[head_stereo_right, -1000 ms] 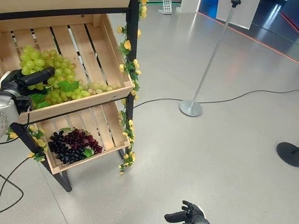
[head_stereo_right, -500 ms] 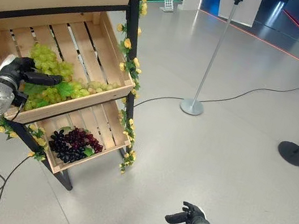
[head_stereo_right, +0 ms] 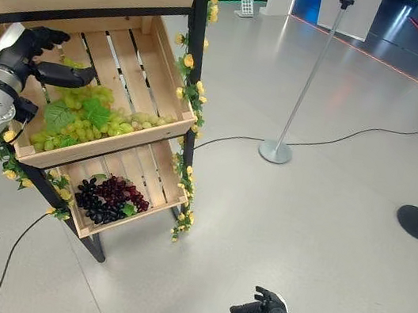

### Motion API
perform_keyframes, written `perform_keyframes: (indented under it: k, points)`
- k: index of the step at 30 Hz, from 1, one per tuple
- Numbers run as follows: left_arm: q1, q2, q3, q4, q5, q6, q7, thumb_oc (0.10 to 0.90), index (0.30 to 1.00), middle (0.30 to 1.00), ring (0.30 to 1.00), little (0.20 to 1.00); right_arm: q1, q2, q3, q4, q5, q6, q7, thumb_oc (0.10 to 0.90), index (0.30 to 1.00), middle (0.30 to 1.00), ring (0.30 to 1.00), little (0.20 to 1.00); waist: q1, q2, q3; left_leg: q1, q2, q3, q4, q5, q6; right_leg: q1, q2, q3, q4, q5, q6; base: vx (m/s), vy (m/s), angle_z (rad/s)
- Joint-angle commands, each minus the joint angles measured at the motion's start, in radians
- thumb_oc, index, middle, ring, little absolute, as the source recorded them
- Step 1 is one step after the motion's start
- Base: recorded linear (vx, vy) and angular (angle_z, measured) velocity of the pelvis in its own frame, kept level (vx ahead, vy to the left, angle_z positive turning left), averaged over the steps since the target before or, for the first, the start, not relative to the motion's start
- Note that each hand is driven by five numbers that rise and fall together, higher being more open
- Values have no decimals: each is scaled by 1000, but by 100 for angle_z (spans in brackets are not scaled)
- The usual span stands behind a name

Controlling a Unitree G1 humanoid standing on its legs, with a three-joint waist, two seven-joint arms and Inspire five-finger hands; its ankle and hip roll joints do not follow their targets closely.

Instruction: Pick up the fruits from the basket on one side to the basket on the other side

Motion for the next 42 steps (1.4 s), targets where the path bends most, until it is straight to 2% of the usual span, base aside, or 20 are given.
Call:
perform_keyframes:
  k: [1,7,13,15,16,17,20,26,31,35,37,38,39,40,41,42]
  points:
    - [-165,73,112,-75,118,-121,83,800,900,900,900,900,-45,-51,-16,-38,-28,-76,3,800,900,900,900,900,14,13,-40,37,20,26,7,-66,-43,13,-28,48,4,3,3,0,0,0]
    - [-101,50,148,-145,109,-154,54,800,900,900,900,900,-39,-39,-20,-52,-38,-65,-3,800,900,900,900,900,15,11,-40,37,21,25,7,-66,-44,13,-26,50,3,4,3,0,0,0]
    - [-6,-24,188,-231,36,-197,10,800,900,900,900,900,-44,-32,-32,-52,-37,-73,-12,800,900,900,900,900,19,4,-38,39,22,27,7,-67,-43,14,-26,52,2,5,2,0,0,0]
    - [48,-76,215,-268,-23,-225,3,800,900,900,900,900,-44,-23,-36,-55,-37,-89,-21,800,900,900,900,900,20,2,-35,41,23,27,7,-68,-42,14,-25,53,2,8,0,-17,-8,-1]
    - [98,-131,233,-288,-55,-245,-7,800,900,900,900,900,-47,-15,-35,-75,-35,-83,-32,800,900,900,900,900,18,-1,-32,43,25,30,7,-68,-41,13,-25,55,2,10,0,-30,-14,-2]
    - [107,-141,236,-291,-69,-245,-9,800,900,900,900,900,-47,-15,-34,-79,-34,-81,-33,800,900,900,900,900,18,0,-32,43,26,31,7,-68,-41,13,-25,55,2,11,0,-34,-13,-2]
    - [201,-279,237,-304,-139,-266,-21,800,900,900,900,900,-46,3,-36,-102,-33,-84,-50,800,900,900,900,900,10,-6,-27,47,28,36,7,-69,-38,12,-23,62,2,15,-4,-29,-12,-3]
    - [332,-481,210,-258,-152,-394,16,800,900,900,900,900,-47,11,-44,-129,-31,-69,-57,800,900,900,900,900,-7,-19,-18,60,36,50,7,-69,-31,11,-17,80,2,24,-11,-24,-22,-9]
    - [407,-570,190,-190,-173,-523,18,800,900,900,900,900,-32,4,-61,-158,-29,-69,-56,800,900,900,900,900,-32,-32,-8,79,49,75,7,-68,-29,9,0,108,8,27,-24,-11,-55,-9]
    - [453,-610,184,-146,-203,-564,-8,800,900,900,900,900,-23,-3,-83,-194,-19,-96,-63,800,900,900,900,900,-51,-43,0,95,55,95,27,-74,-27,5,21,151,11,27,-39,-4,-69,-27]
    - [498,-635,190,-97,-225,-594,-13,800,900,900,900,900,-19,1,-93,-234,-24,-120,-76,800,900,900,900,900,-61,-65,13,69,51,110,166,-112,-30,-2,21,178,15,36,-53,-24,-68,-34]
    - [506,-638,191,-87,-222,-605,-12,800,900,900,900,900,-18,3,-93,-239,-27,-125,-78,800,900,900,900,900,-61,-68,16,56,48,104,200,-114,-29,-4,21,185,18,37,-56,-32,-12,-46]
    - [542,-643,203,-61,-214,-645,-5,800,900,900,900,900,-10,9,-93,-266,-40,-138,-76,800,900,900,900,900,-55,-78,41,-9,20,59,327,-101,-18,-16,22,216,39,44,-66,-28,5,-52]
    - [544,-643,203,-59,-214,-646,-6,800,900,900,900,900,-9,10,-93,-268,-42,-138,-75,800,900,900,900,900,-54,-78,41,-15,19,55,338,-104,-17,-17,22,218,41,44,-67,-38,90,-83]
    - [571,-648,214,-38,-210,-662,-4,800,900,900,900,900,-8,13,-87,-266,-63,-151,-67,800,900,900,900,900,-41,-77,61,-44,-16,-21,332,-106,6,-29,24,259,62,48,-68,-26,166,-104]
    - [579,-652,214,-27,-210,-663,-13,800,900,900,900,900,-15,11,-78,-256,-51,-149,-69,800,900,900,900,900,-30,-73,71,-34,-33,-63,287,-116,18,-32,24,283,70,51,-64,-22,198,-107]
